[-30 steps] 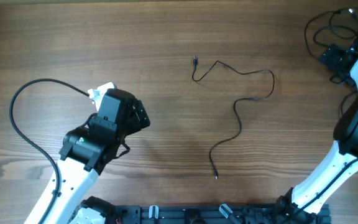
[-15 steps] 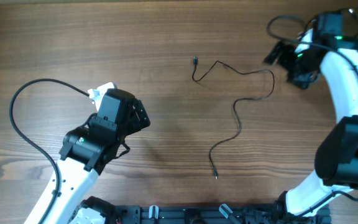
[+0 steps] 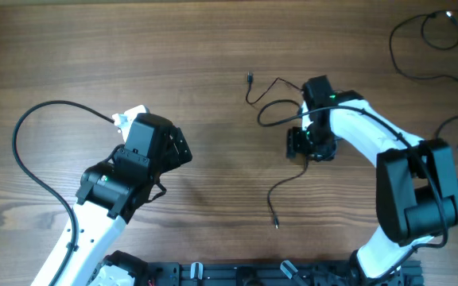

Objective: Untangle cables

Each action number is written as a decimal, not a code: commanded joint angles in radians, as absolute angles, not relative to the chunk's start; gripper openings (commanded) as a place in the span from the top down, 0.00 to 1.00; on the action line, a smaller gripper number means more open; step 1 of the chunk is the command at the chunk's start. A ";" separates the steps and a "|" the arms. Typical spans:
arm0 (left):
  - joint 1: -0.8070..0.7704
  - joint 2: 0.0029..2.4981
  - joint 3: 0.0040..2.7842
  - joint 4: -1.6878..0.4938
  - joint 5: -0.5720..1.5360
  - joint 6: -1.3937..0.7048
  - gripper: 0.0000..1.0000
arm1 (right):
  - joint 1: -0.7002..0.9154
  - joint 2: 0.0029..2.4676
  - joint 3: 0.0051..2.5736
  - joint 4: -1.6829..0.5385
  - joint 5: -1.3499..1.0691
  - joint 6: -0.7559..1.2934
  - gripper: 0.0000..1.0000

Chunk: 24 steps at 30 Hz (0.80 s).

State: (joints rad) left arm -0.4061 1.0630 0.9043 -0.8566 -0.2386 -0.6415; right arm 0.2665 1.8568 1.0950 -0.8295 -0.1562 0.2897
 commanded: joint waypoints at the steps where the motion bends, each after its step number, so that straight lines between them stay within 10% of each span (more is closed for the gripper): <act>1: -0.403 1.061 0.904 -0.854 -0.252 -0.634 0.00 | 0.302 1.873 1.025 -0.779 -0.045 0.356 0.75; 3: -0.403 1.061 0.904 -0.854 -0.252 -0.634 0.00 | 0.307 1.873 1.010 -0.736 -0.046 0.435 0.96; 24: -0.403 1.061 0.904 -0.854 -0.252 -0.634 0.00 | 0.297 1.636 1.140 -0.210 -0.188 0.675 0.96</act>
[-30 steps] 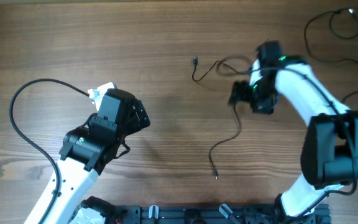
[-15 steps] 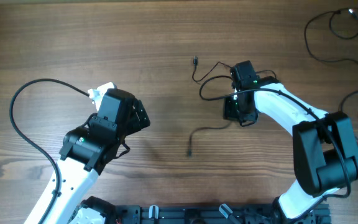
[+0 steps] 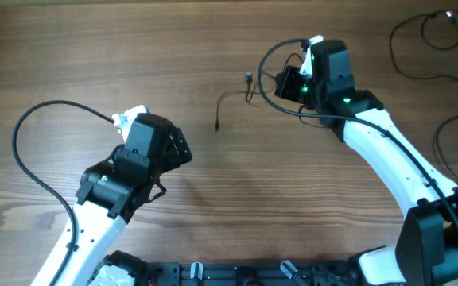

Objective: Untangle cables

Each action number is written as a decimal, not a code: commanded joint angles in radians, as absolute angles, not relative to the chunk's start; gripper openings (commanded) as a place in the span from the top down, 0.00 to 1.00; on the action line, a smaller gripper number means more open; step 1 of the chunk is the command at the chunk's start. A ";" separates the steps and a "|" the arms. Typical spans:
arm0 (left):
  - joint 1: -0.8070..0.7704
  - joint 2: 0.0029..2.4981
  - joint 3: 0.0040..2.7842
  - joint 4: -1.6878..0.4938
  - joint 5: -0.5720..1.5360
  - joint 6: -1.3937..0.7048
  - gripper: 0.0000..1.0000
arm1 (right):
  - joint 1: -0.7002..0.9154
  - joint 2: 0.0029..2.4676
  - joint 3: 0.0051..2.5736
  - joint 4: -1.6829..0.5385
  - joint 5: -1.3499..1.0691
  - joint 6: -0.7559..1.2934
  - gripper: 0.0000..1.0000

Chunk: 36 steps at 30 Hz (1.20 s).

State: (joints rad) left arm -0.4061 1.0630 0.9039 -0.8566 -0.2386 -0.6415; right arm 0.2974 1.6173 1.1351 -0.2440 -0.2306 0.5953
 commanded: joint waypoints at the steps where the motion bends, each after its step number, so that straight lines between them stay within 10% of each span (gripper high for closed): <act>1: -0.403 1.061 0.904 -0.854 -0.252 -0.634 0.00 | 0.297 1.648 1.140 -0.196 -0.147 0.690 0.96; 25: -0.403 1.061 0.904 -0.854 -0.252 -0.634 0.00 | 0.308 1.880 1.139 0.047 -0.010 0.677 0.93; 33: -0.403 1.061 0.904 -0.854 -0.252 -0.634 0.00 | 0.308 1.924 1.139 -0.202 0.195 0.716 0.62; 36: -0.403 1.061 0.904 -0.854 -0.252 -0.634 0.00 | 0.308 1.924 1.139 -0.204 0.162 0.714 0.36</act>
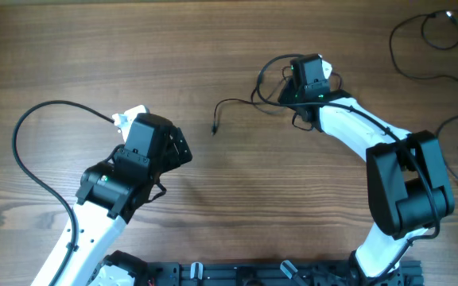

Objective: Untangle cables

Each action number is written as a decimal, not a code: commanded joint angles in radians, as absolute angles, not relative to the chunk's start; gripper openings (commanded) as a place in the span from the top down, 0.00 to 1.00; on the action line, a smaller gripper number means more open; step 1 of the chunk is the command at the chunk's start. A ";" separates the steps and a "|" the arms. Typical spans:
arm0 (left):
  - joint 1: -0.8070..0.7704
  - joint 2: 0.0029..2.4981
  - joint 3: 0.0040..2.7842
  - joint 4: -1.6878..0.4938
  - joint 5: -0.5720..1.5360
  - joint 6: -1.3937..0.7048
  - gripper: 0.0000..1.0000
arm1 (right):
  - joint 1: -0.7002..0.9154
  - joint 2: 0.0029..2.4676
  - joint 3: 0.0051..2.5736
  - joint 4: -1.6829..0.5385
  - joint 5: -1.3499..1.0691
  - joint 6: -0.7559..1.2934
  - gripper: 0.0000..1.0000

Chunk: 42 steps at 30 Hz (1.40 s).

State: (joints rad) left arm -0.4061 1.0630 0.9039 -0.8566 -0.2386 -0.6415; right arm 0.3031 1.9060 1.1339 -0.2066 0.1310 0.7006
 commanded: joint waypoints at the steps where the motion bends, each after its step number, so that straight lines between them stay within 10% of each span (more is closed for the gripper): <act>1: -0.403 1.061 0.904 -0.854 -0.252 -0.634 0.00 | 0.308 1.924 1.139 -0.200 0.146 0.714 0.22; 3: -0.403 1.061 0.904 -0.854 -0.252 -0.633 0.00 | 0.308 1.924 1.139 -0.187 0.118 0.715 0.00; 16: -0.403 1.061 0.904 -0.854 -0.252 -0.633 0.00 | 0.308 1.996 1.139 -0.040 0.099 0.837 0.01; 20: -0.403 1.061 0.904 -0.854 -0.252 -0.634 0.00 | 0.308 2.052 1.139 0.022 0.016 0.837 0.24; 24: -0.403 1.061 0.904 -0.854 -0.252 -0.634 0.00 | 0.306 2.035 1.140 0.071 0.013 0.782 0.94; 42: -0.403 1.061 0.904 -0.854 -0.252 -0.633 0.00 | 0.052 1.845 1.224 0.108 -0.158 -0.479 0.96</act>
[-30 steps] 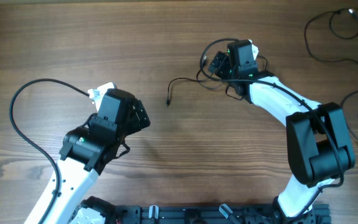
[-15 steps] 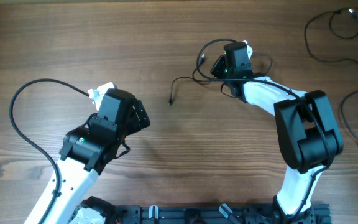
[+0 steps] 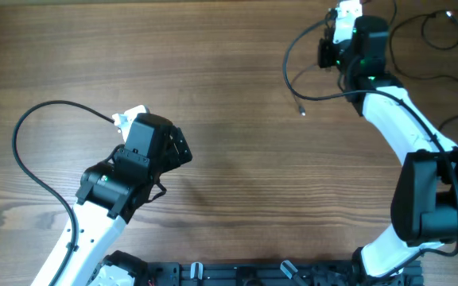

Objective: Untangle cables

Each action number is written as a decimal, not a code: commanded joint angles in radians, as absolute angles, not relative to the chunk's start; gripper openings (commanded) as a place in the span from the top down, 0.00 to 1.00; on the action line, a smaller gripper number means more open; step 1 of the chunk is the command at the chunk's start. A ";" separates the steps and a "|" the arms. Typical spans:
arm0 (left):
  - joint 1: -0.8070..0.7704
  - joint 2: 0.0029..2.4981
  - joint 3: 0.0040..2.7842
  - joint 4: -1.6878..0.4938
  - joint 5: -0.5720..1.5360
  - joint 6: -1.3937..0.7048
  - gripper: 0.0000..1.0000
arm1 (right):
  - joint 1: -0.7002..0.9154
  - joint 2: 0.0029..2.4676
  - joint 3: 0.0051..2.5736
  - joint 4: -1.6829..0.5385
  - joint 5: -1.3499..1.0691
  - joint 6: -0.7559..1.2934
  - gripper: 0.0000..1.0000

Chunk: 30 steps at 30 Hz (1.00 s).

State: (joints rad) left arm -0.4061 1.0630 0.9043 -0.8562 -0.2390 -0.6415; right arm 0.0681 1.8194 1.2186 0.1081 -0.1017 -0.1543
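My right gripper [image 3: 327, 52] is at the far right of the table, near the back edge. It is shut on a thin black cable [image 3: 296, 100]. One free plug end [image 3: 301, 112] trails down to the left of the arm, and the rest of the cable is hidden at the jaws. A wider black loop [image 3: 286, 57] curves from the right wrist's white connector around to the forearm. My left gripper [image 3: 183, 149] rests at the front left with nothing seen between its fingers, and its jaw gap does not show from above.
More black cables lie at the back right corner [image 3: 410, 49] and along the right edge. A black lead [image 3: 18, 147] arcs from the left wrist around to the left arm's base. The wooden table [image 3: 229, 183] fills the view.
My right gripper has moved from the back centre to the far right near the back edge, taking the black cable with it. The free plug end has shifted right. The left arm is unchanged.
My right gripper was first low over a tangled black cable at centre right. It then stood further back, with one plug end drawn up to centre. Later it was at back centre with the cable stretched left. Now the cable hangs from it at far right.
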 commanded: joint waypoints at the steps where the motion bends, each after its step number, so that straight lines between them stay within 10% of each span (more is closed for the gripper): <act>1: -0.403 1.061 0.904 -0.854 -0.252 -0.634 0.00 | 0.041 1.863 1.223 0.099 -0.158 -0.595 0.96; 12: -0.403 1.061 0.904 -0.854 -0.252 -0.634 0.00 | -0.098 2.071 1.223 0.117 -0.124 -0.886 0.95; 20: -0.403 1.061 0.904 -0.854 -0.252 -0.633 0.00 | -0.094 1.942 1.223 0.156 -0.106 -0.726 0.01; 30: -0.403 1.061 0.904 -0.854 -0.252 -0.633 0.00 | -0.115 1.720 1.223 -0.036 -0.095 -0.275 0.00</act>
State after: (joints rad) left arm -0.4061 1.0630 0.9039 -0.8566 -0.2386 -0.6415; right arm -0.0559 1.6787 1.2221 0.0353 -0.1078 -0.5632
